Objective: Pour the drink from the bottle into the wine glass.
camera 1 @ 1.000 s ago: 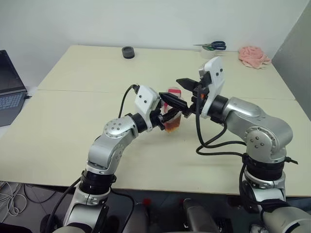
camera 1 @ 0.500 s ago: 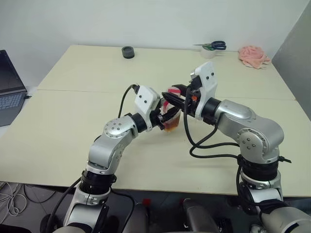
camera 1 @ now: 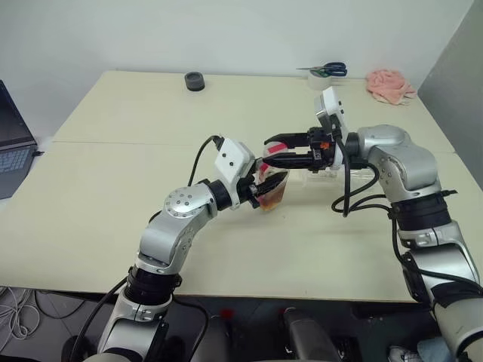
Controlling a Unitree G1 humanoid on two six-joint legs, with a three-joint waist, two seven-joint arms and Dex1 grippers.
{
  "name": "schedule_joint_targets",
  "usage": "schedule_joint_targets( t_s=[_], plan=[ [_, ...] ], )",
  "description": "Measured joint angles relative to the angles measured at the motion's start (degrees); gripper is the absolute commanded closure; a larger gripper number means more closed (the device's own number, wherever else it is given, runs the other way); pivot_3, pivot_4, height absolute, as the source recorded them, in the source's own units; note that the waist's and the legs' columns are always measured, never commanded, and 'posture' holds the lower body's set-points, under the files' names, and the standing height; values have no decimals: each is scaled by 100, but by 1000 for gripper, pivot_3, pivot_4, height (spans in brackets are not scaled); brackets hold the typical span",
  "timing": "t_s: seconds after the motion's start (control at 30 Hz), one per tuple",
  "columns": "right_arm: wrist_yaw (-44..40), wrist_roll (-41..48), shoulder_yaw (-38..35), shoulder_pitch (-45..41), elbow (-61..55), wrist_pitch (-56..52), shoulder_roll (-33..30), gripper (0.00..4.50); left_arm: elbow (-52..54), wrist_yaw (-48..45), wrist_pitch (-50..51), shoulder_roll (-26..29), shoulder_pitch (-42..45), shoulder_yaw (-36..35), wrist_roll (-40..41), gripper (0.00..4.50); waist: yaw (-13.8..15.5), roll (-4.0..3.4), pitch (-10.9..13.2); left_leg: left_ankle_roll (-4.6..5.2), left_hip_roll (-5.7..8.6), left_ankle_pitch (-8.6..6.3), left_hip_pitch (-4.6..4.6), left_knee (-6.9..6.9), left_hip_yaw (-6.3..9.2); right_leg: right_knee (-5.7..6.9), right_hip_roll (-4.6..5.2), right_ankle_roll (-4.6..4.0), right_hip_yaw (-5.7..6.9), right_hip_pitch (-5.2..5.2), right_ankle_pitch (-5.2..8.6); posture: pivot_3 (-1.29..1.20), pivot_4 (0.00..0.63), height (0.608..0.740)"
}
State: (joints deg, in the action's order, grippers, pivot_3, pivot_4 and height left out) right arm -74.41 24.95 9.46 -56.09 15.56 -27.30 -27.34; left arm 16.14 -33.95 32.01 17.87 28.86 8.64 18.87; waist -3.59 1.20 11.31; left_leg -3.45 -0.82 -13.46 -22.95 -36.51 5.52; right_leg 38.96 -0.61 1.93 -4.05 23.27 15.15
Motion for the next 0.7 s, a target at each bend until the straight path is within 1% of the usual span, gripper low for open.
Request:
schedule_joint_targets(
  t_s=[0.1, 0.17, 0.2, 0.33, 0.37, 0.47, 0.53, 0.57, 0.63, 0.7],
  plan=[
    [-69, 4, -40, -70, 97, -100, 15, 2610, 13, 1, 18, 25, -5, 0, 7, 2631, 17, 0, 0, -1, 3, 0, -4, 0, -1, -3, 8, -1, 0, 0, -1, 0, 150, 740],
    [-69, 3, -45, -67, 83, -94, 18, 1881, 32, 1, 25, 47, -11, 0, 8, 2631, 32, -1, 0, -1, 8, 0, -5, 0, -2, -5, 15, 0, -1, 0, 0, 0, 150, 740],
    [-78, 7, -46, -48, 18, -102, 9, 1610, 44, 8, 25, 56, -12, -4, 7, 2631, 40, -1, 0, -1, 10, 0, -6, -1, -2, -6, 17, 1, 0, 0, 0, 0, 150, 740],
    [41, 102, -141, 244, -627, -320, -62, 222, 89, 21, 22, 80, 0, -10, 3, 2631, 66, -1, 0, -1, 12, 0, -7, -2, -1, -6, 19, 2, 1, 0, 1, 0, 150, 740],
    [183, 105, -167, 359, -871, -357, -87, 0, 87, 39, 17, 80, 8, -13, 1, 2631, 73, 0, 0, -1, 12, 0, -7, -2, 0, -6, 19, 2, 2, 0, 1, 0, 150, 740],
    [840, 105, -333, 616, -1587, -667, -98, 0, 41, 81, 9, 87, 29, -56, -4, 2633, 77, -1, 0, -2, 12, 0, -7, -4, -2, -4, 19, 3, 0, 0, 2, 0, 150, 740],
    [1567, 63, -483, 649, -2071, -1016, -21, 0, -49, 97, 9, 88, 33, -93, -14, 2634, 69, -1, 0, -2, 10, 1, -5, -4, -1, -1, 18, 3, 0, 0, 2, 0, 150, 740],
    [2062, 21, -566, 695, -2387, -1278, 100, 0, -89, 99, 7, 85, 34, -102, -20, 2634, 68, -1, 0, -2, 9, 1, -4, -4, 1, 0, 16, 3, 1, 0, 2, 0, 150, 740],
    [2796, 8, -612, 884, -2912, -1754, 344, 0, -116, 102, 4, 69, 43, -104, -31, 2634, 74, -1, 0, -3, 9, 1, -6, -3, 5, 1, 15, 4, 3, 0, 3, 0, 150, 740],
    [3280, 51, -619, 1072, -3258, -2164, 505, 0, -128, 105, -3, 46, 67, -106, -45, 2635, 84, -1, 0, -4, 11, 2, -8, -5, 4, 0, 17, 3, 2, 0, 2, 0, 150, 740]
  ],
)
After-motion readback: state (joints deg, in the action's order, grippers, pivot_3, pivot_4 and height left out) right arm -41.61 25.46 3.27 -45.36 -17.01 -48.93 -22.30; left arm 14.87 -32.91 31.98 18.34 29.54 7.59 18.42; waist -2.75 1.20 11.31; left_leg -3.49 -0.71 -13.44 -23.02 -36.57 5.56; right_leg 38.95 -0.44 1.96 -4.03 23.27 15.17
